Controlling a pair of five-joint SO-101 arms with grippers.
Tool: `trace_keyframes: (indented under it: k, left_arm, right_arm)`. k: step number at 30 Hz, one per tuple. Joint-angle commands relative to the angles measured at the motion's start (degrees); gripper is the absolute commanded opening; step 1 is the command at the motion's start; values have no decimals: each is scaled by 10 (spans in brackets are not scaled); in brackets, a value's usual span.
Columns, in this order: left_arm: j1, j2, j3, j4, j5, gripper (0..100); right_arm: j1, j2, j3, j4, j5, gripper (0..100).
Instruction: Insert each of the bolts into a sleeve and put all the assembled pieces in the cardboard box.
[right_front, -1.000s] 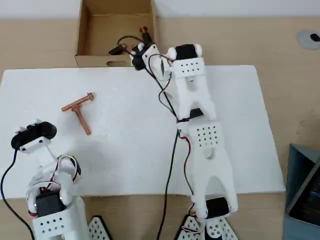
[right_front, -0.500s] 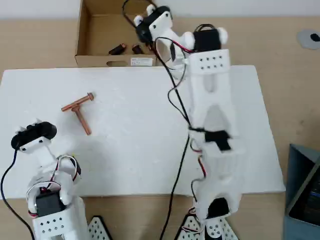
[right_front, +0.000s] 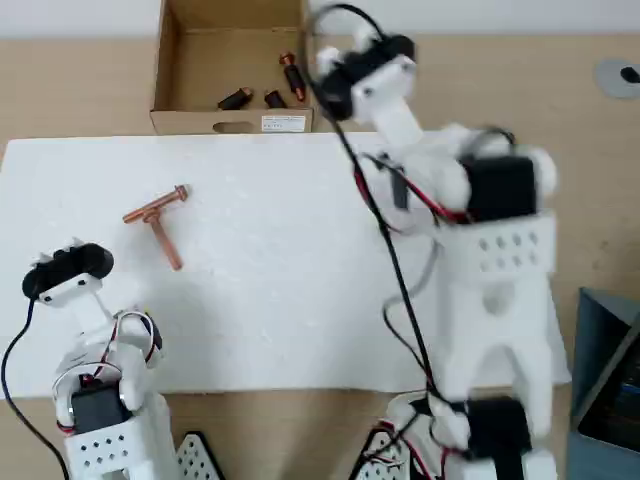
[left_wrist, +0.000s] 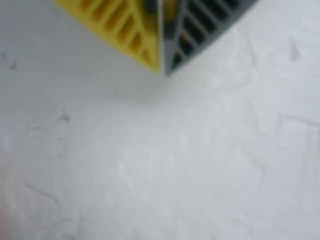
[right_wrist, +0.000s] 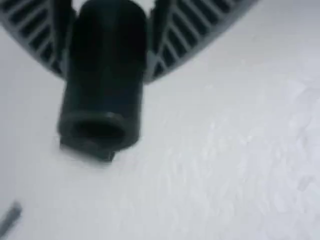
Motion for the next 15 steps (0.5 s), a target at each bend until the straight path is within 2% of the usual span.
trace_keyframes:
  k: [1,7,15]
  left_arm:
    - [-2,-3,-1,-4,0,5]
    - [-2,-2,-40,-4,0,6]
    - [25,4,-185,18,-28,3]
  right_arm:
    - [49,-85,80,-4,-33,10]
    - [121,-173,216,-67,-60,10]
    - [130,-315,402,-149,-84,10]
